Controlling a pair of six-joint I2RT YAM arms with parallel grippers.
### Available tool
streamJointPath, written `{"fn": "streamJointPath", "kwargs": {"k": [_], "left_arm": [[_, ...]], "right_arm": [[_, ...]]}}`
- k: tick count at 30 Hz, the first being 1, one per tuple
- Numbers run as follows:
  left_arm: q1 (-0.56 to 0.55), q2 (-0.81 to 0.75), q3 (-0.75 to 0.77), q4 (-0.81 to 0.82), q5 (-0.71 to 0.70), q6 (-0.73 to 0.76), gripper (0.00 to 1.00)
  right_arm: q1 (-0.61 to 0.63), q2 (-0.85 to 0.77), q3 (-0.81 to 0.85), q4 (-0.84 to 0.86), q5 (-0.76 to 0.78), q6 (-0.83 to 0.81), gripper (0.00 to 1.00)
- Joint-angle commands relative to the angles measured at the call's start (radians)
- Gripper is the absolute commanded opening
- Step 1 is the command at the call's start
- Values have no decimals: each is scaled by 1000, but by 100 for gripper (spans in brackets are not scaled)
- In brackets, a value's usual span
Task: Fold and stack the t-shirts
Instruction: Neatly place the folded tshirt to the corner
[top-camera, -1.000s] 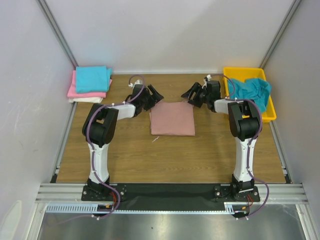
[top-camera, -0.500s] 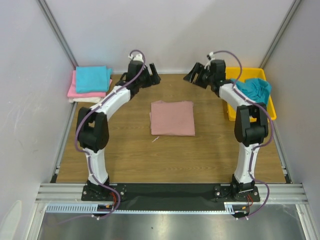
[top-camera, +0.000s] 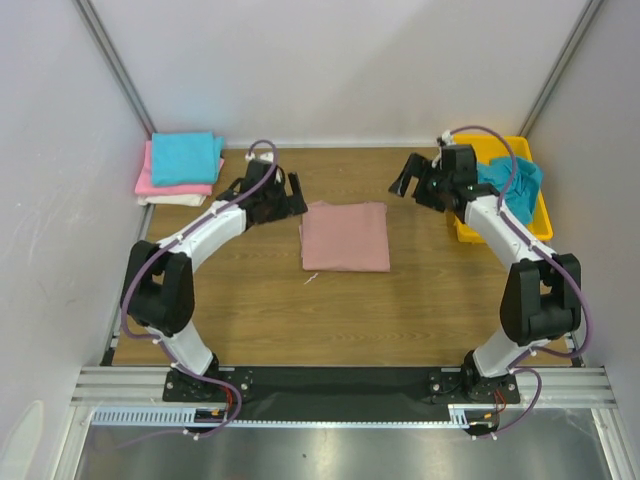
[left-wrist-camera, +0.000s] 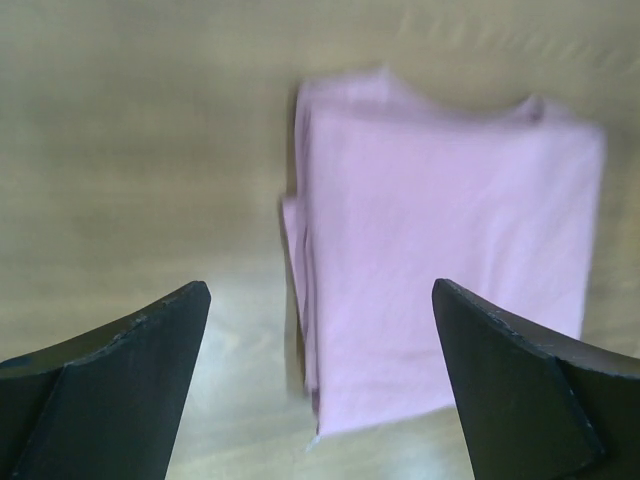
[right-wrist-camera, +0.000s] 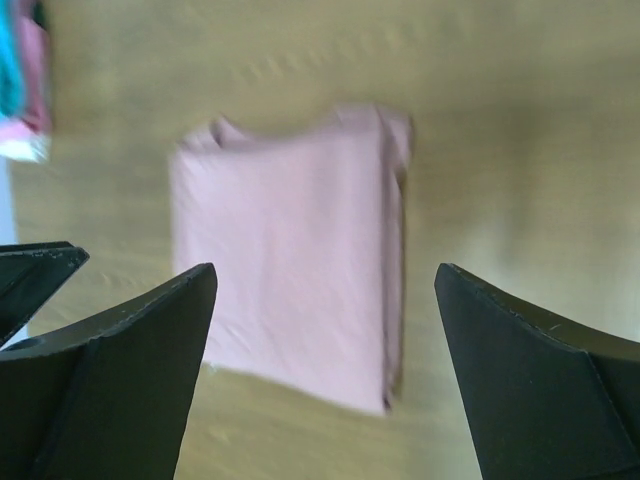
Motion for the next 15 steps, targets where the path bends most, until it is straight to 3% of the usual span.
{"fn": "streamJointPath", "kwargs": {"k": [1,15], "left_arm": [[-23,-44,-89,88,61,-86,100],[-75,113,-142,210,45,-163,100]], "right_arm": [[0,-77,-108,-6,-1,30,98],[-2,-267,-170,-159,156,-21,99]]}}
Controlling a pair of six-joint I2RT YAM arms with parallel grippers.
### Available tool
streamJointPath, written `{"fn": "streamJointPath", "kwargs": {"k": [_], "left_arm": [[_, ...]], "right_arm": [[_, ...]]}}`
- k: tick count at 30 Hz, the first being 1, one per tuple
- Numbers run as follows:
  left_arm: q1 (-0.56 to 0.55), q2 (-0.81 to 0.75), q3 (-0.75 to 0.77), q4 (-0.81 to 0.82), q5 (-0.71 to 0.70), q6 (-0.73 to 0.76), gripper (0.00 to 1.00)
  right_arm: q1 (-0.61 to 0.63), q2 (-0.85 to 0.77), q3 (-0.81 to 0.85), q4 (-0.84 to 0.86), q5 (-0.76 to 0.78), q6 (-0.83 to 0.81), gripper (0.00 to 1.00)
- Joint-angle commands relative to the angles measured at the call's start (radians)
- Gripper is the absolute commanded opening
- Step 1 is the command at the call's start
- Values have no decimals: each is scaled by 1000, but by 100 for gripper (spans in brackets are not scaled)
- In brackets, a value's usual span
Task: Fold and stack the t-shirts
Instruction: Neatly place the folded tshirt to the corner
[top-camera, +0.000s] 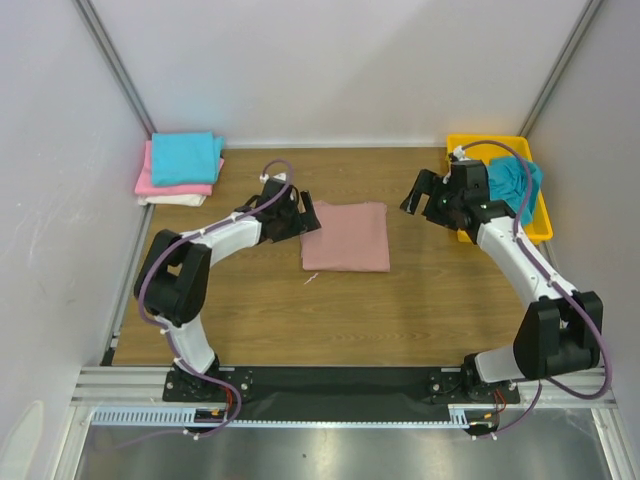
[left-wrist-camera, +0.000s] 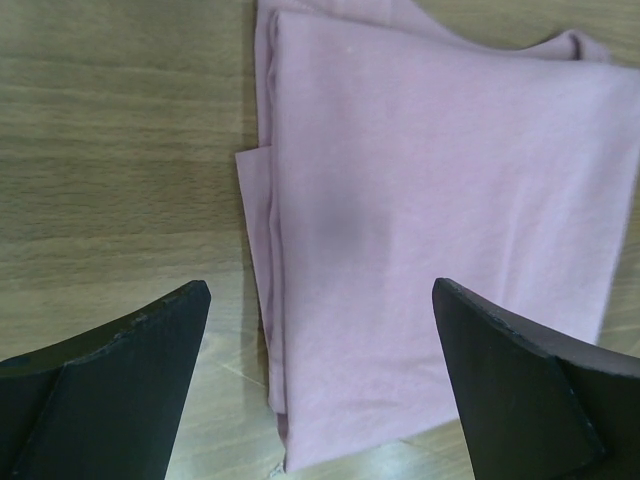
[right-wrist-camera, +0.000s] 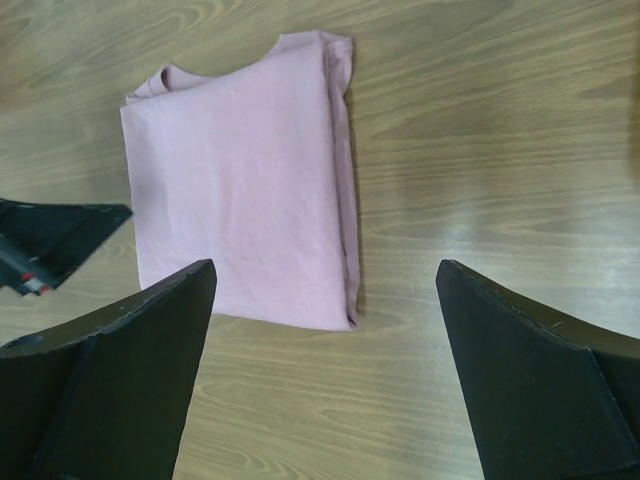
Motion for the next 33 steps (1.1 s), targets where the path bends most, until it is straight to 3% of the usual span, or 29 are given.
{"fn": "streamJointPath", "kwargs": {"k": [1,12,17,23,26,27,28,33], "left_arm": [[-15,41,13,48,-8,-43,99],[-21,130,7,135,3,-73,88],[-29,179,-10,174,9,-98,77],[-29,233,5,175,18,-115,54],[-26,261,49,169,14,-87,31],[-15,273,63,166,23,-80,6],[-9,276,79,158,24,-70,0],[51,239,187,114,38,98,0]], "right_arm": [[-6,-68,10,-52,88,-20,98],[-36,-136,108,-163,140,-40,99],[-36,-148,175,-198,180,-41,99],[-37,-154,243,-218,208,-35,99],[-36,-159,250,-223,212,-18,99],[-36,-166,249,-221,214,-15,99],[-37,-171,244,-223,217,-14,99],[-37,-179,226,-209,263,-20,99]]}}
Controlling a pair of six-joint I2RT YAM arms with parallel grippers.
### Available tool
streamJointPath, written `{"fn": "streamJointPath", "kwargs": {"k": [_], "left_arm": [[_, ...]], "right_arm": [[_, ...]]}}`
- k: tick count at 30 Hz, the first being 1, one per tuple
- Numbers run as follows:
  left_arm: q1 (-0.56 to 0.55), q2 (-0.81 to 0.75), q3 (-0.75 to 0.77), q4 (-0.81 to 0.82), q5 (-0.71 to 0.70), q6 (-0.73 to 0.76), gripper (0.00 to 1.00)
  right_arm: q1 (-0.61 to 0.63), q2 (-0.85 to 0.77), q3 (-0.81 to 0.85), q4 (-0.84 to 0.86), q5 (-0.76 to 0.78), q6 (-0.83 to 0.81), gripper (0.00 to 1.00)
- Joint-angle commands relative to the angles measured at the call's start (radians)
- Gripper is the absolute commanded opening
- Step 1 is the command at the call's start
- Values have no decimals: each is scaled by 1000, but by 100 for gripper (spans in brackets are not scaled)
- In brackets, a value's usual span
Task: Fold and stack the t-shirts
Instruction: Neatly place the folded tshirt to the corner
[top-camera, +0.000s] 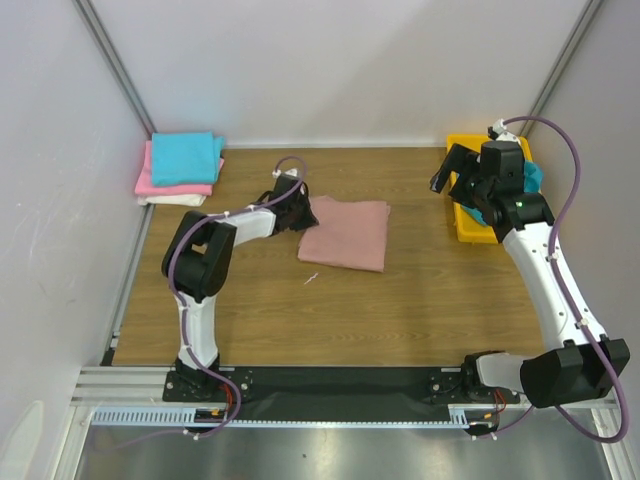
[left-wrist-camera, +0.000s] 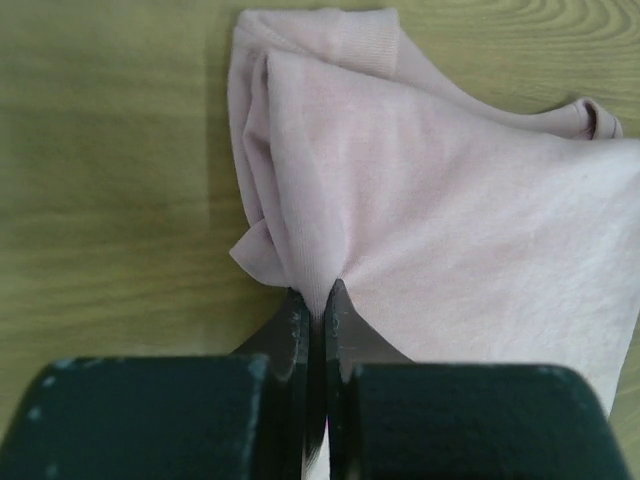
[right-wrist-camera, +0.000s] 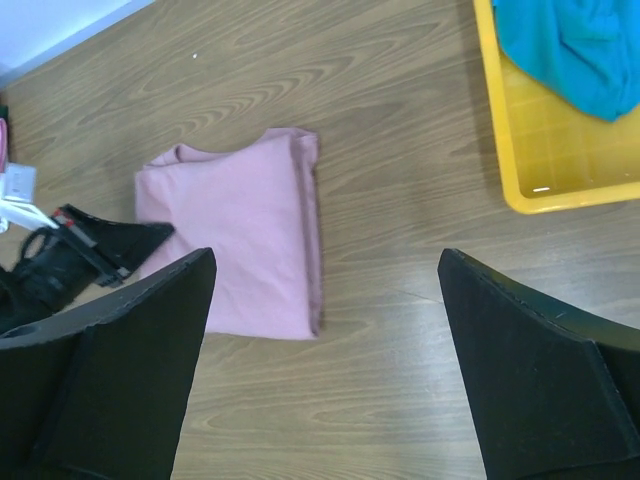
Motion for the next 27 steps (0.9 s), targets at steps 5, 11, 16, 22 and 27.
{"fn": "streamJointPath", "kwargs": {"k": [5,11,16,22,27], "left_arm": [[84,-28,216,-123,-6,395,0],[150,21,326,-109,-21,532,0],[229,60,422,-143,-44,575,0],[302,118,578,-206,-47,612,0],[312,129,649,-237,-130,659,0]], "right_arm": [[-10,1,-36,96,50,-1,100],[-18,88,-109,357,-19,20,100],[-21,202,-67,385,-4,48,100],[-33,349,26,428,4,-21,100],[-50,442,82,472,-6,-58,100]]}}
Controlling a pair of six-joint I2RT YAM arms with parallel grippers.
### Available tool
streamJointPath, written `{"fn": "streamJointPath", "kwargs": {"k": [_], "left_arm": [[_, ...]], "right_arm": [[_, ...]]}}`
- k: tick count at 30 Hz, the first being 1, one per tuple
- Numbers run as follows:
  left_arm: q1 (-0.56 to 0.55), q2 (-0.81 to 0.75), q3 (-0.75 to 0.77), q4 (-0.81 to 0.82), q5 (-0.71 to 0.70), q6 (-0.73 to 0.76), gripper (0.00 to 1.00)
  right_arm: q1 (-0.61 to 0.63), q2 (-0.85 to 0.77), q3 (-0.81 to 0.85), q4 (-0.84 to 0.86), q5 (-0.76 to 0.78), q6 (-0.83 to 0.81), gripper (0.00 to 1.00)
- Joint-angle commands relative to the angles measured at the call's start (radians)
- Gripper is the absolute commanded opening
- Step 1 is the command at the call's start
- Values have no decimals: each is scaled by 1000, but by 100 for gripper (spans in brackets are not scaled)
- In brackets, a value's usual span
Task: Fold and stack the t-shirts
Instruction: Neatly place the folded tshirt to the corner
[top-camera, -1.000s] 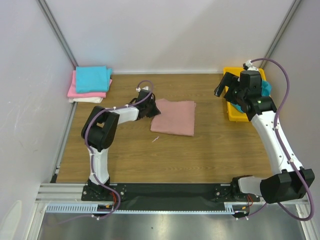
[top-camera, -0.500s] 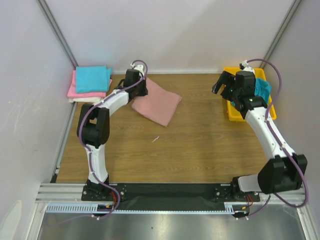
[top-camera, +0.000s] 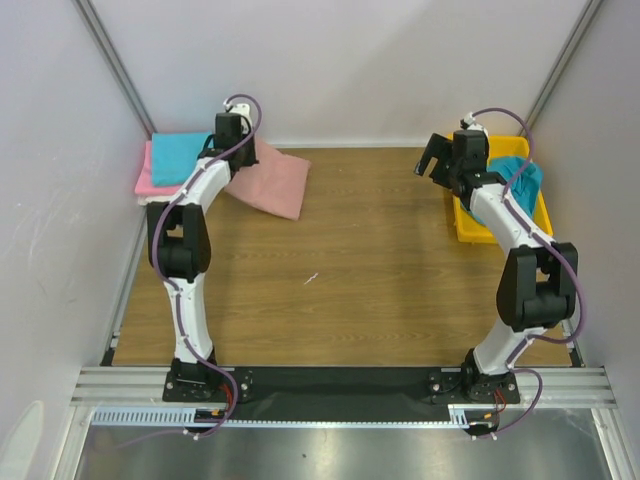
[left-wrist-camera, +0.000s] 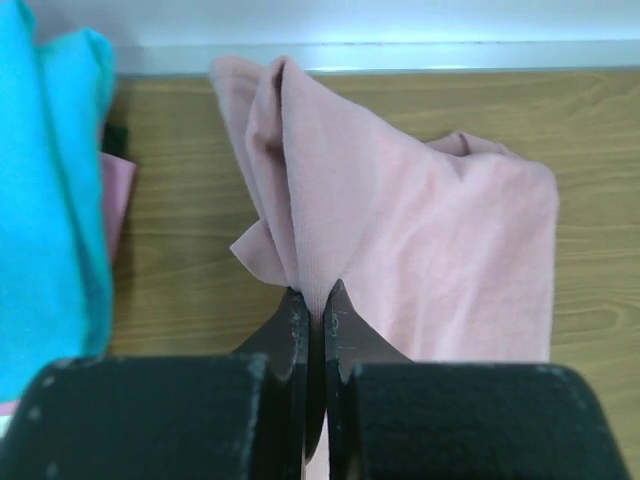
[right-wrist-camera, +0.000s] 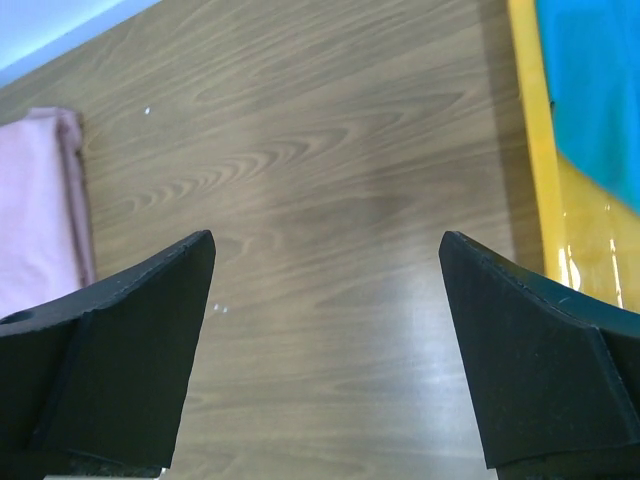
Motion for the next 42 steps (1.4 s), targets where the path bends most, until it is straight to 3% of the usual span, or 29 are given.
{"fn": "streamJointPath", "kwargs": {"k": [1,7,10,27,42], "left_arm": [[-6,4,120,-20,-64,72,0],[14,45,233,-119,-87,133,0],[31,74,302,-169,-113,147,0],[114,58,353,-168,-109,224,0],[178,47,417,-148,-232,239,0]], "right_arm": [[-21,49,74,86,-4,-28,100],[-66,119,98,86,-95,48,99],[-67,107,59,103,-66,77,99],[-69,203,134,43,-149,91,99],[-67,240,152,20,-195,117,99]]}}
